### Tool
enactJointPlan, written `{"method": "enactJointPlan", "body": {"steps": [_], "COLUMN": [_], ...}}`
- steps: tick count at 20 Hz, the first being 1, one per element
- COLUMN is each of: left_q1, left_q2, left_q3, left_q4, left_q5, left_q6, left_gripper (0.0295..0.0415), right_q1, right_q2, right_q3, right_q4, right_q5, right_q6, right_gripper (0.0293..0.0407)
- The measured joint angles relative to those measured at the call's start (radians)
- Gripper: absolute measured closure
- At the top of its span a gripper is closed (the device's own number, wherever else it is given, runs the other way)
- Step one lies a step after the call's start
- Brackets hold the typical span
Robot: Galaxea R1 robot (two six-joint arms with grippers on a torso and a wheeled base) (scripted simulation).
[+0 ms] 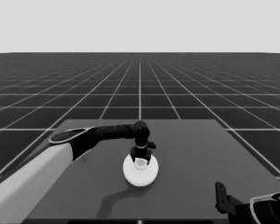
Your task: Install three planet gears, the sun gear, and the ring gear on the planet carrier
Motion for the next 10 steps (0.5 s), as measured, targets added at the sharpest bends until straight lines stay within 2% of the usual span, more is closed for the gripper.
{"method": "enactJointPlan", "body": {"steps": [10], "left_q1": [0.000], "left_q2": [0.000], "left_q3": [0.000], "left_q4": [0.000], "left_q5": [0.000], "left_q6": [0.087], "left_gripper": [0.0363], "right_q1": [0.000], "right_q2": [0.000], "right_q3": [0.000], "right_q4": [0.000], "right_q5": [0.000], "right_q6": [0.000], "right_gripper": [0.0315]}}
